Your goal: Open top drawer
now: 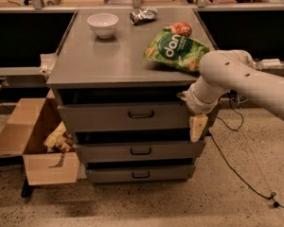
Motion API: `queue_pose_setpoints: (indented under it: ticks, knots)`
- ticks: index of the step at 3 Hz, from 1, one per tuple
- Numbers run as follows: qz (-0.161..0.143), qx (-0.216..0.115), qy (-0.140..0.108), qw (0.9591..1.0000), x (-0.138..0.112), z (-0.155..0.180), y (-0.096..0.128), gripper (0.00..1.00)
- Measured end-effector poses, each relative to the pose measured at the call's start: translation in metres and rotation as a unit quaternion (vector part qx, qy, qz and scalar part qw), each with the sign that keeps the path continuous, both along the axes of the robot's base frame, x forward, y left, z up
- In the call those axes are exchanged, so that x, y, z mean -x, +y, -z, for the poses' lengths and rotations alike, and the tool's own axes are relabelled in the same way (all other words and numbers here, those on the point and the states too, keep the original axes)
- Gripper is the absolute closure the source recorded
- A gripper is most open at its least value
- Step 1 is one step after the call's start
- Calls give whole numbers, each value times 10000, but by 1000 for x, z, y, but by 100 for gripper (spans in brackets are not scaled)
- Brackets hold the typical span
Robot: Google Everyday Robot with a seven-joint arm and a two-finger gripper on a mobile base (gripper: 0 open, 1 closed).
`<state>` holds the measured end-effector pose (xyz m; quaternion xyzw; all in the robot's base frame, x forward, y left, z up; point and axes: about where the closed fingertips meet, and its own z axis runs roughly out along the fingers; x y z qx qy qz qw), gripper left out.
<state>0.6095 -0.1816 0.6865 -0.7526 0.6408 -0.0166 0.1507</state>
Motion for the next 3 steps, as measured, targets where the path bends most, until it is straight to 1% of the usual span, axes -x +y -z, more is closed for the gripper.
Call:
queue_pose_setpoints:
  ticks: [1,2,3]
  knots:
    - [188,32,189,9996,-24,22,-5,0]
    - [274,-18,345,9990,-30,35,-7,14]
    - [302,-90,358,9989,-25,32,-8,38]
